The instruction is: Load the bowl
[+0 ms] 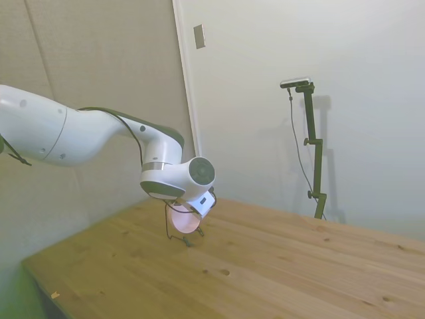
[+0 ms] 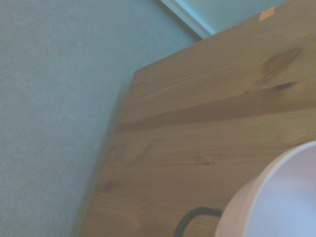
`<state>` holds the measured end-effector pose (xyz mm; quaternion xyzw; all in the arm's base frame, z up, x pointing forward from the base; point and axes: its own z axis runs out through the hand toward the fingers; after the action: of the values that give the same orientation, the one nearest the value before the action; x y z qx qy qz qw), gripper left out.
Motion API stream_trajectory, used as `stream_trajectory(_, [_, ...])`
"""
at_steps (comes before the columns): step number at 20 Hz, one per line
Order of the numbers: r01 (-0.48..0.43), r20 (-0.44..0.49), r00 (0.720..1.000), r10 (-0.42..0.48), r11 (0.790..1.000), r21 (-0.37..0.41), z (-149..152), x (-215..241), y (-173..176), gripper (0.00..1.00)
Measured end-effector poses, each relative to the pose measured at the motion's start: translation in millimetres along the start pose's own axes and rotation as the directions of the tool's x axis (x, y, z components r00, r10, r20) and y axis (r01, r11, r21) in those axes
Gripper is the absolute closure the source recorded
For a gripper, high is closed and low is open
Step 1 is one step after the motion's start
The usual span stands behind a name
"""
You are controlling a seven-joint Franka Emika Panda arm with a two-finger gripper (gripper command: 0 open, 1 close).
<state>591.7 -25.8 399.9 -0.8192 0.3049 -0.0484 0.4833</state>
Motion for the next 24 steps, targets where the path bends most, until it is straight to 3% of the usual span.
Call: stream_trajectory(24, [0.004, 0.035, 0.999, -0.003, 1.0, -0.009, 28, 2, -2, 1.0])
